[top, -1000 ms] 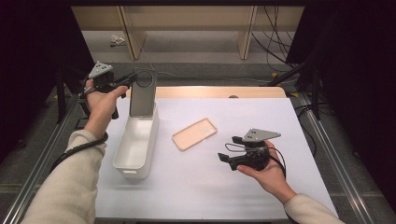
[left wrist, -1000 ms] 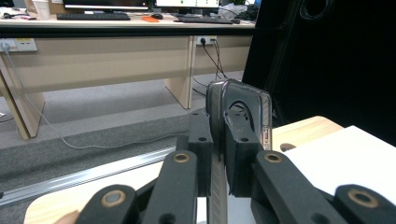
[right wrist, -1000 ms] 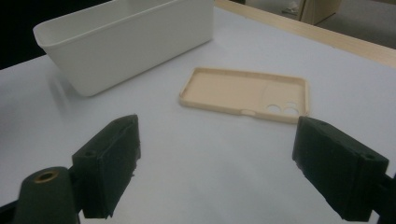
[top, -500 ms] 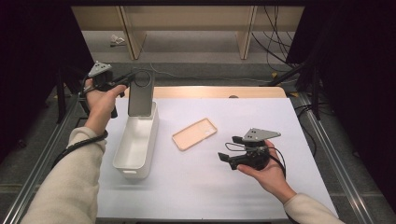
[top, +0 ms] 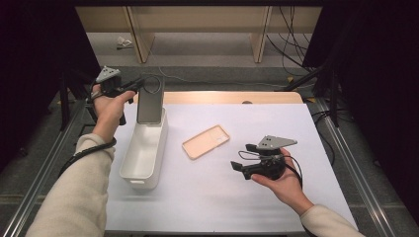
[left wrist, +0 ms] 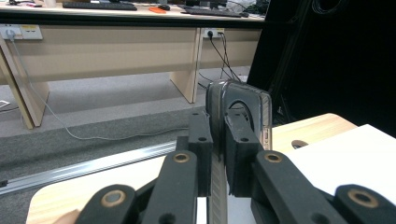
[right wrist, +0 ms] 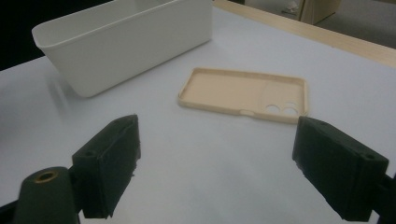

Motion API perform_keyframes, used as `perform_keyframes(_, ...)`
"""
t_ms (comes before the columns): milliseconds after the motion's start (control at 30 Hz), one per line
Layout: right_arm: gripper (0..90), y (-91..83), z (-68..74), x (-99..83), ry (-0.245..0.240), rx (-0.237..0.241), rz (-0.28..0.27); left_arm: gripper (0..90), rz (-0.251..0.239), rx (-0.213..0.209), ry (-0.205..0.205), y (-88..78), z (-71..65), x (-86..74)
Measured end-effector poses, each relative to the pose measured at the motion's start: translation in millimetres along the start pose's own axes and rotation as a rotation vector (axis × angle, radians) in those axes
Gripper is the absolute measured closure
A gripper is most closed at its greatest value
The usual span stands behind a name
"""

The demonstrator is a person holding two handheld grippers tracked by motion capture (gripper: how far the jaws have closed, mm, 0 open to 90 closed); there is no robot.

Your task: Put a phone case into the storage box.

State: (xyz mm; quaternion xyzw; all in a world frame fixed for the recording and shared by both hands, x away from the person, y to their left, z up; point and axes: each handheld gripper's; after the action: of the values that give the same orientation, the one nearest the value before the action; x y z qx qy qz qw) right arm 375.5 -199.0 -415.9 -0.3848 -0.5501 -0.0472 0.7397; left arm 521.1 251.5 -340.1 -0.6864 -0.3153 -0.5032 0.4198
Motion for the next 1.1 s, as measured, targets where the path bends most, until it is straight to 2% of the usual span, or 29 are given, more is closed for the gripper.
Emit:
perform_keyframes(500,16.0,-0.5,-0.6,0.2,0.0,0.003,-0.001,82.1,0.025,0.029,-0.027,11.8,9.3,-16.0)
perform_keyframes(767,16.0,-0.5,-0.6,0.3,0.0,0.003,-0.002,82.1,0.043,0.027,-0.048,18.6,11.4,-26.9)
perform_keyframes(1100,16.0,0.1,-0.4,0.1,-0.002,0.006,-0.002,82.0,0.067,0.026,-0.044,24.3,11.6,-36.6)
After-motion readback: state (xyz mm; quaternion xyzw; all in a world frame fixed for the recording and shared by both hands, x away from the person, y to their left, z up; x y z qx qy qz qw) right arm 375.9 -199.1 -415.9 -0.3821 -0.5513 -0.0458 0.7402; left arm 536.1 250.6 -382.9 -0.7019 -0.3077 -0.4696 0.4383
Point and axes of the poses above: each handheld gripper's, and its own axes: y roughly forward along the jaws, x roughly out of its top, z roughly to its left, and after that the axes turned 1 degree about z, right-handed
